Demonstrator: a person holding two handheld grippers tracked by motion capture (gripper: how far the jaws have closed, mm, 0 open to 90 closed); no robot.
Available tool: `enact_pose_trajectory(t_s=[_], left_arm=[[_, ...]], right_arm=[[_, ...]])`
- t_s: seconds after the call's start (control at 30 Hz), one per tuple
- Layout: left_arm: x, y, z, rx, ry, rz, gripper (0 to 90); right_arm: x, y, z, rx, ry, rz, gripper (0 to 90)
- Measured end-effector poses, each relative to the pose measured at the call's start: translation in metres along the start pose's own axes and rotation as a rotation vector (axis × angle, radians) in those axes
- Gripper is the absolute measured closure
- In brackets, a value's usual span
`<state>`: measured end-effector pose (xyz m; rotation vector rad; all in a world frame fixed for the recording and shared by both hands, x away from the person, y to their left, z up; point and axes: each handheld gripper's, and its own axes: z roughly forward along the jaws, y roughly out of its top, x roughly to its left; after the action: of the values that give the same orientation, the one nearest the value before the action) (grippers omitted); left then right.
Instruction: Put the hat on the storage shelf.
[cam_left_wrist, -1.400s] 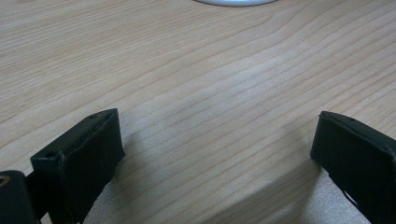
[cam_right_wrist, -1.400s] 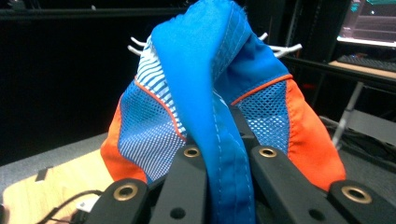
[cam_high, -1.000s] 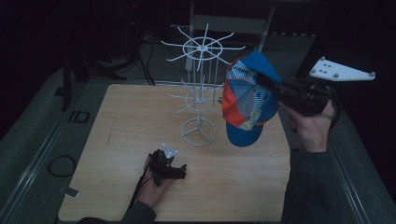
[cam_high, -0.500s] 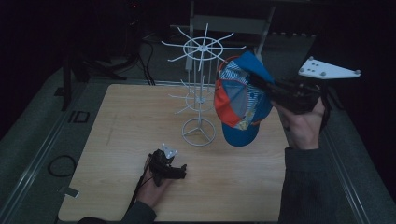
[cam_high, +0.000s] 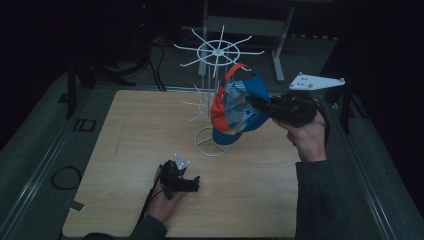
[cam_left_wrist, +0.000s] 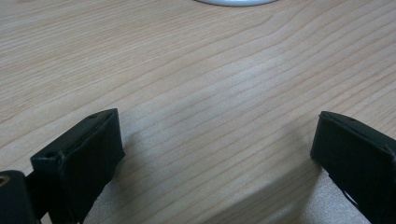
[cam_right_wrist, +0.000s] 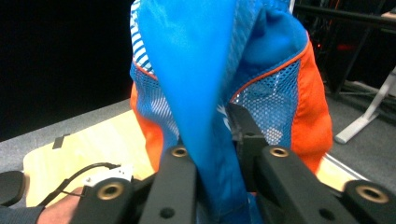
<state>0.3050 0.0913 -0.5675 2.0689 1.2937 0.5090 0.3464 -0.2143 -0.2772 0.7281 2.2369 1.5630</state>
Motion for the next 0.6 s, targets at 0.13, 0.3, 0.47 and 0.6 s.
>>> enact_pose_trajectory(t_s=[0.13,0.3,0.47,0.6], left_arm=[[0.000,0.000,0.000,-0.001,0.000,-0.002,2.6],[0.000,0.000,0.000,-0.001,0.000,-0.001,2.6],[0.000,0.000,0.000,-0.001,0.000,-0.002,2.6],[0.000,0.000,0.000,0.001,-0.001,-0.001,2.6]], right_arm=[[-0.004,-0.004,-0.002,0.007,-0.008,0.023,57.5],[-0.004,-0.007,-0.007,0.037,-0.073,0.025,35.5],[-0.004,-0.015,-0.008,0.067,-0.111,0.023,20.9],[-0.006,-0.023,-0.007,0.083,-0.116,0.037,17.0]])
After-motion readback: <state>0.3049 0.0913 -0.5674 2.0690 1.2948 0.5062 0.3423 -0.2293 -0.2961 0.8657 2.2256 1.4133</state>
